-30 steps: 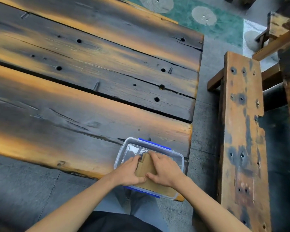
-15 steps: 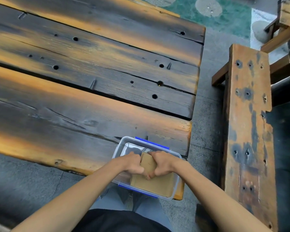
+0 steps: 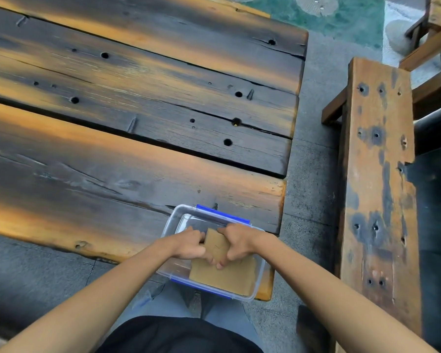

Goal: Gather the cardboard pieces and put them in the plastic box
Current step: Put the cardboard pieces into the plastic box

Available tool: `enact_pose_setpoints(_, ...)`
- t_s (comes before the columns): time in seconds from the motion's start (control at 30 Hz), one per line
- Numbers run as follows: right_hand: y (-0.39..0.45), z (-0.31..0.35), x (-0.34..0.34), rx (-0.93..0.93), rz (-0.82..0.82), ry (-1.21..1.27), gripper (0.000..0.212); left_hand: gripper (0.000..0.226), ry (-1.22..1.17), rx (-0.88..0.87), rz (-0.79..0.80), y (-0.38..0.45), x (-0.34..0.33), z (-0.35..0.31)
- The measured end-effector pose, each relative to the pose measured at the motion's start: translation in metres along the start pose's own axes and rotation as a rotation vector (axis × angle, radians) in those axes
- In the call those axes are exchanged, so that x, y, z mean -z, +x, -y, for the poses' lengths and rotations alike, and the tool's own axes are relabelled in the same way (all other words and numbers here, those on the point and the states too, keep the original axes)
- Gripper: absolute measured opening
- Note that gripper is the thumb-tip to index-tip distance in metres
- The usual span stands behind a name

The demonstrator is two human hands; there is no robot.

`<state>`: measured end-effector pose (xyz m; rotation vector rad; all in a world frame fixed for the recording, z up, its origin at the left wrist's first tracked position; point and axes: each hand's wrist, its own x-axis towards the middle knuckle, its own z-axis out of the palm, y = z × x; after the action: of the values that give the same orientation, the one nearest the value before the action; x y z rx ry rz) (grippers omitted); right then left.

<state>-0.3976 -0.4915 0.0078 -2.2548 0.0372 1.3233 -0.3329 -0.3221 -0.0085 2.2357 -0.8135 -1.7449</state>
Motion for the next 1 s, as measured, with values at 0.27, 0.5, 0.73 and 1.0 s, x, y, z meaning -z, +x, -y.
enact_pose_setpoints(0.27, 0.004, -0.002, -0.005, -0.026, -0.002, -0.176, 0.094, 0.044, 0.050, 0.047, 0.041, 0.007, -0.005, -0.003)
enact_pose_setpoints(0.5, 0.004, -0.006, -0.009, -0.030, -0.069, -0.166, 0.094, 0.069, 0.067, 0.093, -0.027, 0.012, -0.014, -0.002)
enact_pose_setpoints(0.73, -0.018, -0.017, 0.007, 0.025, -0.028, 0.029, 0.052, 0.066, 0.036, 0.121, -0.041, 0.004, -0.012, -0.008)
enact_pose_setpoints(1.0, -0.024, -0.021, -0.001, -0.026, -0.139, -0.038, 0.025, 0.066, 0.008, 0.153, -0.092, 0.003, -0.018, -0.012)
